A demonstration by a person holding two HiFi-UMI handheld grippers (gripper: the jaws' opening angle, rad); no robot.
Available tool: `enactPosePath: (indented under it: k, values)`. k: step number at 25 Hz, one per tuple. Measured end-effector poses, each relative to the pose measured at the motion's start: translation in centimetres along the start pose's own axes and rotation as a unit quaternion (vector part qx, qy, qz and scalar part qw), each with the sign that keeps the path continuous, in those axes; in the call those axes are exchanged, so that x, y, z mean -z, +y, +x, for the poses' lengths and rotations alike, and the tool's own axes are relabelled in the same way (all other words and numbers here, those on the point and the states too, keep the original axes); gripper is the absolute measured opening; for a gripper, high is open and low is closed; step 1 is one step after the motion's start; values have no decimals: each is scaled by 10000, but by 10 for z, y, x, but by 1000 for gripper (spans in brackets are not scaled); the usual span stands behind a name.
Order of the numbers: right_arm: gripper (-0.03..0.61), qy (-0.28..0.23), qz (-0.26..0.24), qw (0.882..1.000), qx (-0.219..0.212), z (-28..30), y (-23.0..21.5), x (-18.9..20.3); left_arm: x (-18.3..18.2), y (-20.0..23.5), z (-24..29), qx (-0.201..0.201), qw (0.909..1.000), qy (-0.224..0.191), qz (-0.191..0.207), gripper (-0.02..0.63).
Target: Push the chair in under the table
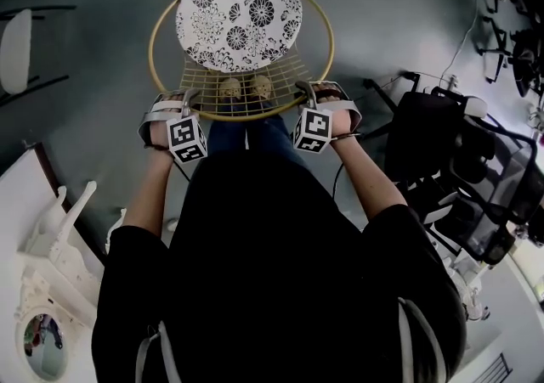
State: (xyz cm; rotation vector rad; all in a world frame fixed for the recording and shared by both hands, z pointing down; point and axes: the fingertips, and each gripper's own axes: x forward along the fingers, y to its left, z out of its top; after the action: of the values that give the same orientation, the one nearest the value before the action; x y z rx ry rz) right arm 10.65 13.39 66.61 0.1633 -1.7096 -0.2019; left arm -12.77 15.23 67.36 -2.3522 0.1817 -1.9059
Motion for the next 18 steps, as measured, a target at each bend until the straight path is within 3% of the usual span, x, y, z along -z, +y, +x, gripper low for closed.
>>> enactPosePath:
  k: [5,11,18]
  values:
    - [98,51,35,10000,-35,1,0,0,2,1,1,165,9998,10,76,158]
    - [98,125,56,9999,31,0,0,0,0,-3,1,226,9985,25,495,155]
    - [97,100,257,9996,98,4,-7,-6,12,18,6,56,9994,232,253,146]
